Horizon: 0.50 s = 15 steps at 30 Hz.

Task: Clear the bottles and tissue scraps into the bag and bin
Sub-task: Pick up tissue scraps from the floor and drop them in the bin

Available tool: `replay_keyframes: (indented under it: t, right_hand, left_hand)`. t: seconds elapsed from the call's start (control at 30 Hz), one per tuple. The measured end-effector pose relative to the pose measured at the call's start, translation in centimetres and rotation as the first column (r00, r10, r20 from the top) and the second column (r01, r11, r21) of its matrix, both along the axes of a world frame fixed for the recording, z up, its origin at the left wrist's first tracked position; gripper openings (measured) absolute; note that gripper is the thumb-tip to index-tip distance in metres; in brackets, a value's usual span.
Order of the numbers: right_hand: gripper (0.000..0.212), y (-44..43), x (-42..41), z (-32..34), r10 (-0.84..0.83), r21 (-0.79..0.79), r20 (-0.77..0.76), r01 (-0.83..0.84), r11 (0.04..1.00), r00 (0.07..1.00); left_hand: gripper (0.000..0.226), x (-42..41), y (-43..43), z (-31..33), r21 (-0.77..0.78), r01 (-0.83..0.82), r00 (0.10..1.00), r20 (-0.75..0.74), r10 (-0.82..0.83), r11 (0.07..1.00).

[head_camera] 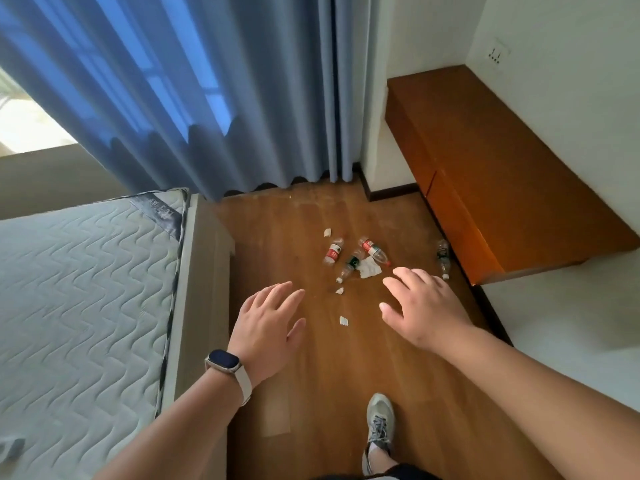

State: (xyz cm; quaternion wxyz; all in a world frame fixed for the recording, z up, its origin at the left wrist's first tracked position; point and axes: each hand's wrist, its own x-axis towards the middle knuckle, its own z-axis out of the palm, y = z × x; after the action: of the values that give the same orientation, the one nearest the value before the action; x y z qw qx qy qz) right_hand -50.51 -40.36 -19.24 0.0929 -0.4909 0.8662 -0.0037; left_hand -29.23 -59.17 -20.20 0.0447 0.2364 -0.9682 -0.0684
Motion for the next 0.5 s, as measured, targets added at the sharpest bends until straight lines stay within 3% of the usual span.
replay_keyframes:
  t: [0.5]
  right_hand:
    - [0.053,-4.8,-8.7,-5.7,-0.021,0.157,0.124,0.001,0.988,0.992]
  left_hand:
    - [0.044,-8.6,-4.5,-6.1,0.117,0.003,0.996,0.088,-0.014,0.993]
